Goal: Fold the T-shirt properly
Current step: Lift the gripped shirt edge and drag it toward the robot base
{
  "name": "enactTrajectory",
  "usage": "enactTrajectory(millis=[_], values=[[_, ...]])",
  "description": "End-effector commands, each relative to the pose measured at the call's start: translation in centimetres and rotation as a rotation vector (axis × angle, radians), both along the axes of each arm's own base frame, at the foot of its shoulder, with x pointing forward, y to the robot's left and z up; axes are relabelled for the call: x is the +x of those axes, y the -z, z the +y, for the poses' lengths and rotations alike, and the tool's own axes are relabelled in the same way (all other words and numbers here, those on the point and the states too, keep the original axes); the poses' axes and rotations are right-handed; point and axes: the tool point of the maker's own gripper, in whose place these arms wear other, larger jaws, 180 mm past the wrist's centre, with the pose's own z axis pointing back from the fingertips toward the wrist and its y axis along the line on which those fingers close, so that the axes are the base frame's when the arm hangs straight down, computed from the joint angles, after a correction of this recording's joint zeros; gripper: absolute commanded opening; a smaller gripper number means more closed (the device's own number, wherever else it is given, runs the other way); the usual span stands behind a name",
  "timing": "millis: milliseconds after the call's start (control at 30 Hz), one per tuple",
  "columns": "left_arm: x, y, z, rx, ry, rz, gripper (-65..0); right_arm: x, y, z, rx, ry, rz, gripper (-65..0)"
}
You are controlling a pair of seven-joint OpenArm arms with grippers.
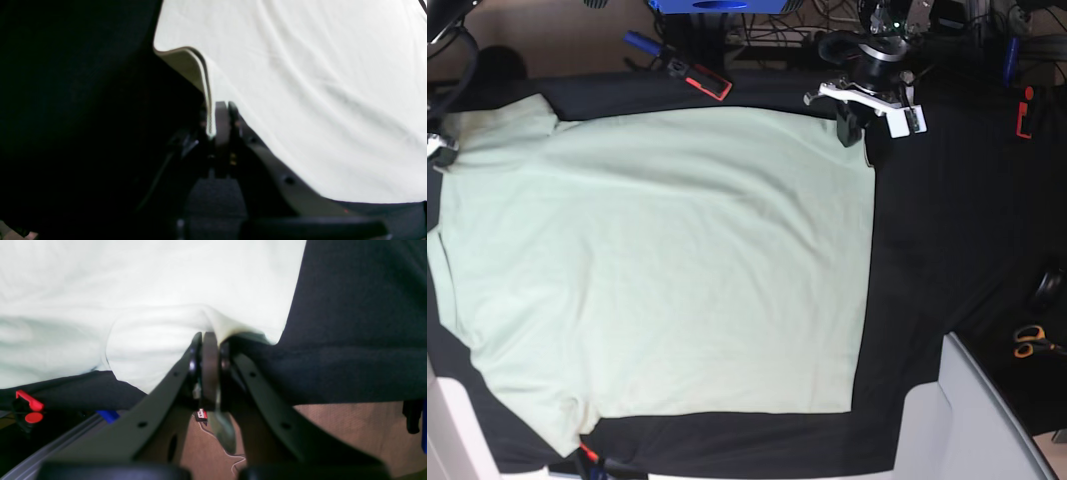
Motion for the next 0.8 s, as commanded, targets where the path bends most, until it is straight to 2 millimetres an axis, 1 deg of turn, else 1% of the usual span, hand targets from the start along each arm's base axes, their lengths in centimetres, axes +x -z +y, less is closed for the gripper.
enactTrajectory(millis=[0,67,133,300,367,400,533,633,767], values=[[0.4,-0.9,0.3,0.006,-0.013,-0.035,-65.0,1.4,-1.5,-1.1,-0.033,-0.008,-0.052,-64.9],[0.5,-0.9,0.5,0.009,-0.019,-0.036,-65.0,1.7,-1.6,-1.0,-0.036,-0.015,-0.056,-64.9],[0.8,-1.5,0.4,0.007,-0.018,-0.052,-65.0,2.3,-2.0,-1.2,-0.041,-0.016,-0.07,-64.9],[2.1,-3.9,0.1,-0.003,-0.014,-0.121,-65.0,2.9,-2.4,-1.4,-0.045,-0.02,-0.073,-64.9],[2.6,-4.6,0.0,-0.006,-0.012,-0.142,-65.0,3.0,-2.5,-1.4,-0.046,-0.022,-0.071,-64.9],[2.8,-4.8,0.0,-0.006,-0.012,-0.148,-65.0,3.1,-2.5,-1.4,-0.046,-0.022,-0.073,-64.9],[3.3,-4.3,-0.4,-0.017,0.011,-0.108,-65.0,3.1,-2.5,-1.4,-0.046,-0.022,-0.073,-64.9],[3.7,-4.5,-0.7,-0.023,0.016,-0.111,-65.0,3.1,-2.5,-1.4,-0.046,-0.023,-0.072,-64.9],[4.9,-6.9,-1.2,-0.033,0.027,-0.175,-65.0,3.2,-2.5,-1.4,-0.046,-0.023,-0.074,-64.9]])
